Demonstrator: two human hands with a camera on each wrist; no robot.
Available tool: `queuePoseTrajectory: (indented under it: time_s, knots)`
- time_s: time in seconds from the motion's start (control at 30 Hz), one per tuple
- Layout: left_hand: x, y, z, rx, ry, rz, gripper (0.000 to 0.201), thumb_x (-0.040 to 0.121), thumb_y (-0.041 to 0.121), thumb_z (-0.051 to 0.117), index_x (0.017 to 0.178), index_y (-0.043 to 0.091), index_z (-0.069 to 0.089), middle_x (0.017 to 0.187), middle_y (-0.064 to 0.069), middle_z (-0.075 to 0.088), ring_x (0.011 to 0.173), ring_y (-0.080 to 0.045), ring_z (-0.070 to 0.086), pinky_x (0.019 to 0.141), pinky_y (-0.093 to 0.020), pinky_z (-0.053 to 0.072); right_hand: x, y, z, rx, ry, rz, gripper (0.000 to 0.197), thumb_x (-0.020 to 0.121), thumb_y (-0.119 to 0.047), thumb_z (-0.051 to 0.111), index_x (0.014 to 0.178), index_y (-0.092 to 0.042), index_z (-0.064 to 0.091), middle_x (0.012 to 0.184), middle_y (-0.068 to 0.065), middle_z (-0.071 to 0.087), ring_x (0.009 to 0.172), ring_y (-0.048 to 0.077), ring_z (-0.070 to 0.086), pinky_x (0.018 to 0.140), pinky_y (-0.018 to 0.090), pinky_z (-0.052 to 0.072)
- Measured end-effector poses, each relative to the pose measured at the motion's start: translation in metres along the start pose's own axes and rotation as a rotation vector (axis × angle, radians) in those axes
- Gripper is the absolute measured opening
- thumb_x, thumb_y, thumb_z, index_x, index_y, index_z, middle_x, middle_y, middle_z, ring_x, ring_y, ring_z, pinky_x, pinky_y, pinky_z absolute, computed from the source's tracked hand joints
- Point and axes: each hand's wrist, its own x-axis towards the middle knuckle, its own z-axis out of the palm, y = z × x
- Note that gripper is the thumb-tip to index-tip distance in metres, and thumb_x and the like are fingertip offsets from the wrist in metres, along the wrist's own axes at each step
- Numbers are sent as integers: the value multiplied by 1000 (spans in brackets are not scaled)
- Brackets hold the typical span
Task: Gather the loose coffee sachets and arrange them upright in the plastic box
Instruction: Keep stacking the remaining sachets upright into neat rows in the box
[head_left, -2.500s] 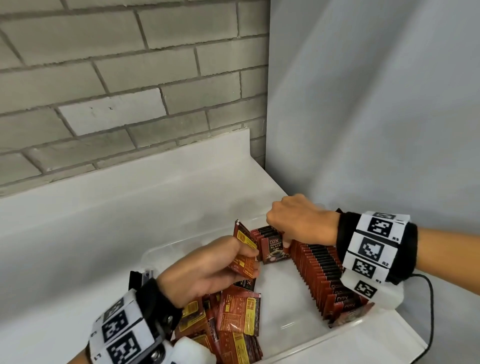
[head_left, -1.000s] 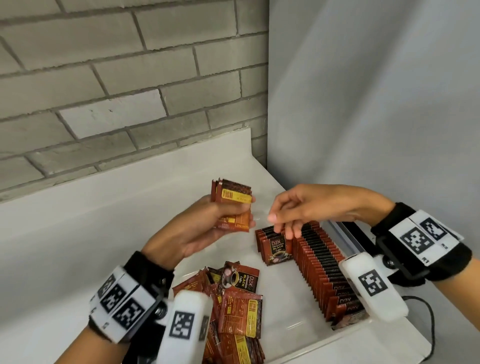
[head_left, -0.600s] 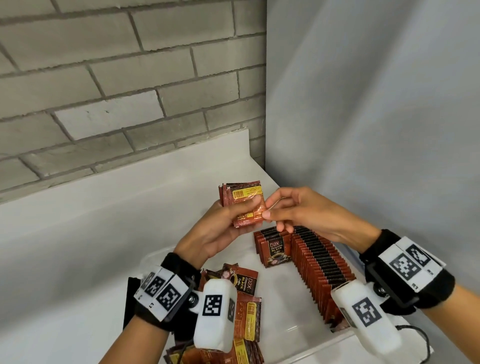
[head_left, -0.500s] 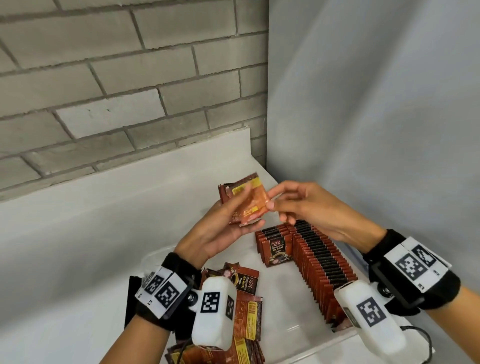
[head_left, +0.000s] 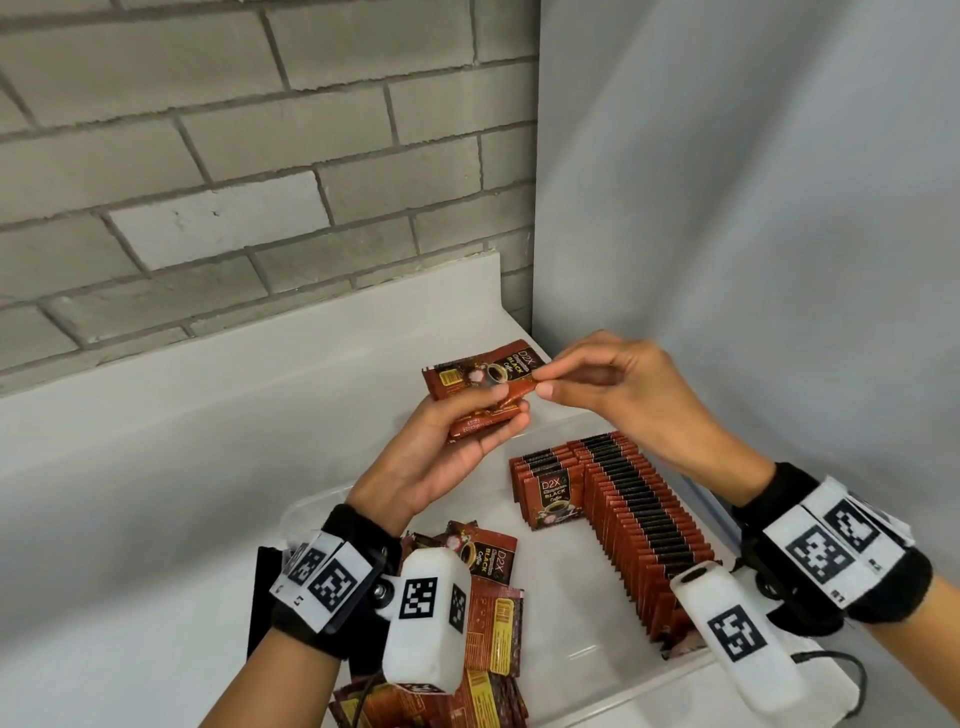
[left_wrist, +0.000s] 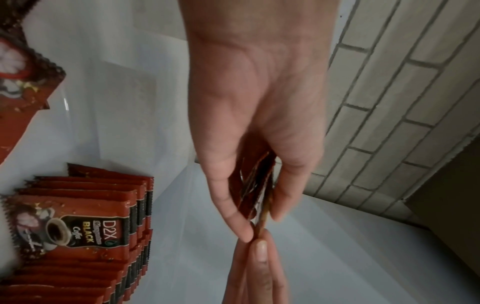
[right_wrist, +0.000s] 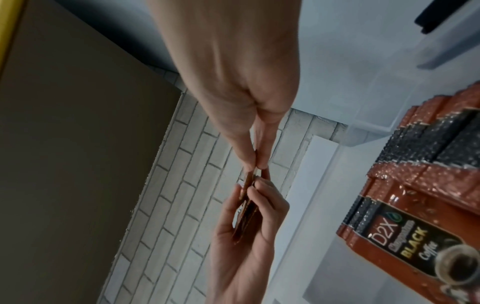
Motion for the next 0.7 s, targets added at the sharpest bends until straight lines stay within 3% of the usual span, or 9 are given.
queuePoseTrajectory:
  time_s: [0.13, 0.23, 0.33, 0.43, 0.53, 0.6, 0.7]
  knots:
    - [0, -2, -1, 73, -24, 73, 33, 70, -6, 62, 102, 1, 65, 93, -12, 73, 82, -19, 71, 70, -26, 58, 1, -3, -1, 15, -33, 47, 17, 73, -11, 77, 90, -11, 75, 97, 5, 70, 89, 11, 70, 85, 17, 52]
    - [-1, -2, -1, 100, -37, 89, 37, 70, -6, 63, 105, 2, 64, 95, -11, 73, 84, -19, 71, 69, -27, 58, 5, -8, -2, 96, -33, 147, 22, 74, -10, 76, 94, -10, 69, 87, 3, 72, 81, 15, 72, 71, 13, 51]
    - [-2, -2, -1, 130, -46, 86, 36, 69, -6, 63, 104, 5, 65, 93, -9, 73, 82, -17, 70, 67, -26, 57, 10, -12, -6, 179, -64, 262, 30, 75, -9, 75, 102, -9, 63, 79, 7, 72, 71, 20, 72, 65, 19, 56]
    - [-2, -2, -2, 161, -37, 88, 36, 73, -2, 64, 108, 7, 64, 97, -9, 72, 84, -17, 68, 65, -25, 56, 13, -14, -11, 149, -150, 329, 26, 74, -11, 74, 98, -7, 66, 76, 9, 72, 67, 18, 69, 63, 20, 56]
    - [0, -1, -3, 113, -2, 85, 33, 80, 13, 63, 113, 8, 64, 109, -14, 70, 98, -22, 67, 83, -33, 57, 16, -14, -20, 70, -182, 357, 19, 74, -9, 74, 92, -6, 68, 69, 5, 70, 60, 13, 64, 57, 18, 54]
    - [1, 1, -5, 55, 47, 88, 35, 83, 23, 61, 114, 7, 65, 102, -12, 70, 94, -20, 67, 90, -34, 53, 16, -16, -28, -21, -244, 370, 16, 76, -8, 74, 91, -7, 69, 67, 3, 70, 58, 11, 63, 56, 17, 53]
    - [3, 4, -8, -23, 110, 108, 40, 83, 29, 61, 116, 5, 64, 83, -6, 66, 78, -14, 62, 69, -24, 51, 14, -17, -30, -228, -395, 341, 14, 77, -10, 76, 90, -7, 72, 70, 5, 71, 58, 9, 63, 58, 17, 51]
